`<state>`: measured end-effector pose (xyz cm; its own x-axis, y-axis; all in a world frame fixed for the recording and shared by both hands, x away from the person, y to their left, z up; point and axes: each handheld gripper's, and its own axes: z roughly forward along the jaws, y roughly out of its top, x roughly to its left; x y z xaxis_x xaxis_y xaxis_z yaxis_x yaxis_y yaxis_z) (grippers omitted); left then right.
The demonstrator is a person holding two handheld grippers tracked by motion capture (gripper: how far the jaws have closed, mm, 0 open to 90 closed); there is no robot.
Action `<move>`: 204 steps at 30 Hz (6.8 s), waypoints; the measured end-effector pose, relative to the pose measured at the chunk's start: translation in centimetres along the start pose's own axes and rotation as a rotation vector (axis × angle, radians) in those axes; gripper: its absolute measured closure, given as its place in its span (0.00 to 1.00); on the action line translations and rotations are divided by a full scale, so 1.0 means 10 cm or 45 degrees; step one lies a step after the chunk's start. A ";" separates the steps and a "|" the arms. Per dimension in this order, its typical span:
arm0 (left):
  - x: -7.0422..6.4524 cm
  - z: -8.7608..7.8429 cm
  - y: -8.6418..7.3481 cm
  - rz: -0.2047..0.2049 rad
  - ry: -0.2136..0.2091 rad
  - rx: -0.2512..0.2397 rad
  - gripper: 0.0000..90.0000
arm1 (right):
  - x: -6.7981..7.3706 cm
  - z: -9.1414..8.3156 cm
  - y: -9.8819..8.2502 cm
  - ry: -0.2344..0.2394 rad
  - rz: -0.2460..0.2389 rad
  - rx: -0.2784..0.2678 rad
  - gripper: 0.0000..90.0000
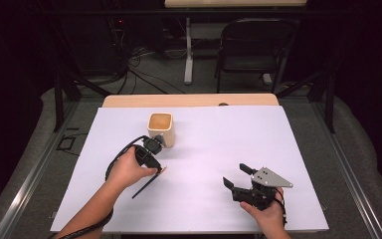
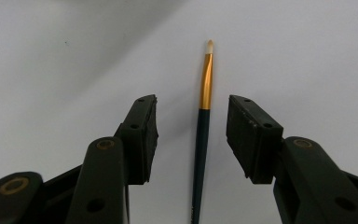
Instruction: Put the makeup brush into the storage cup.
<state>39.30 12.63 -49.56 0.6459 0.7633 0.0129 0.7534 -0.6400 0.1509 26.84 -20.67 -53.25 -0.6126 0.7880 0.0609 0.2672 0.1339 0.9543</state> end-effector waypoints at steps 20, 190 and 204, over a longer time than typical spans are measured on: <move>-0.06 0.09 0.07 -0.005 -0.022 0.052 0.69 | 0.00 0.00 0.00 0.003 -0.001 0.006 0.27; -0.11 -0.65 -0.91 -0.081 -0.382 -1.305 0.93 | 0.32 0.16 0.46 0.220 0.022 0.089 0.56; -0.11 -0.70 -0.96 -0.100 -0.409 -1.396 0.93 | 0.54 0.50 0.73 0.300 0.016 0.110 0.60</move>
<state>30.49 18.61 -44.14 0.7224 0.6391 -0.2639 0.3815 -0.0501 0.9230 29.22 -12.43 -47.38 -0.7625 0.6296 0.1487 0.3322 0.1838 0.9251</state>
